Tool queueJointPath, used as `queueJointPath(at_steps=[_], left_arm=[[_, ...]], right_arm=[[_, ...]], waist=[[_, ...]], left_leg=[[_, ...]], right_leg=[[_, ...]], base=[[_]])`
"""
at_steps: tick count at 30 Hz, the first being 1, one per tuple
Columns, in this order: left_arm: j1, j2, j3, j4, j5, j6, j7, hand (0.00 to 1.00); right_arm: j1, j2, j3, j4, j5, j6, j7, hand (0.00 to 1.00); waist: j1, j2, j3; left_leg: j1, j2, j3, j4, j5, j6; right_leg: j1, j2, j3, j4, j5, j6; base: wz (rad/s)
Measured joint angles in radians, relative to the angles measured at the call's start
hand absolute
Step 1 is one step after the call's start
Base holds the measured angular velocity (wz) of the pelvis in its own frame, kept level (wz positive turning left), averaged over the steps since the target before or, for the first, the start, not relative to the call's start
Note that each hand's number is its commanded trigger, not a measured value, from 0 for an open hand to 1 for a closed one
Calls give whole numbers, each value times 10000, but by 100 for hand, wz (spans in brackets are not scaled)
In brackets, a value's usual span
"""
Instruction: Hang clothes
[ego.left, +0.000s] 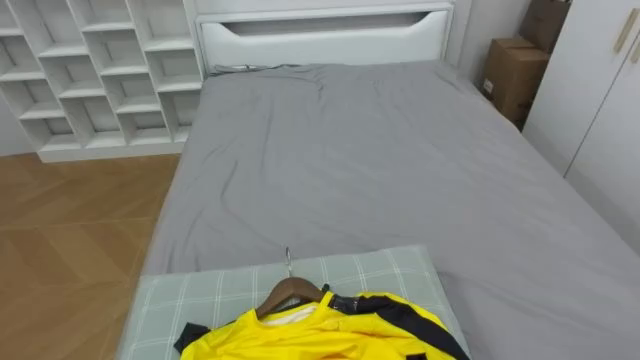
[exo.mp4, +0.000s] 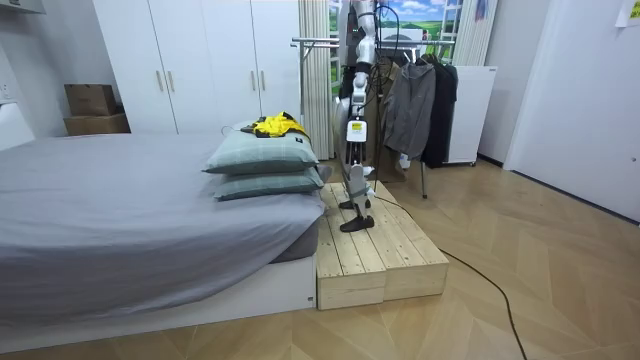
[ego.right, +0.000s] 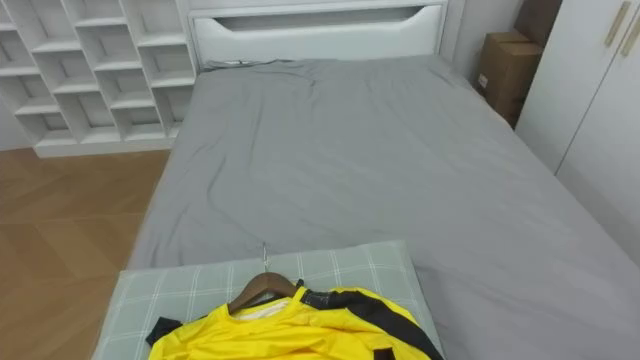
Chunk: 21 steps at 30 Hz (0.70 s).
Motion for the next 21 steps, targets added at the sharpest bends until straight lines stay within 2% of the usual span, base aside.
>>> queueJointPath(at_steps=[4, 7, 21], left_arm=[[-70, 6, -19, 20, -91, -55, 67, 0], [-148, 27, -64, 110, -108, -210, 87, 0], [-142, 70, -217, 168, -133, -431, 165, 0]], right_arm=[[-6, -16, -4, -3, 4, -116, 48, 0], [-35, -33, 27, -9, 67, -252, 177, 0], [-10, -53, 9, -30, 123, -432, 209, 0]], waist=[[-25, -42, -17], [-22, -13, 6], [-44, -13, 13]], left_leg=[[-2, 1, 9, 5, 3, -4], [0, 1, 74, 0, 3, -4], [-190, 12, 144, 27, 3, -3]], right_leg=[[-2, -6, -19, -1, 0, -1], [-1, -5, 1, -5, 0, -1], [-253, -12, 60, 151, 0, 0]], base=[[0], [0], [-1]])
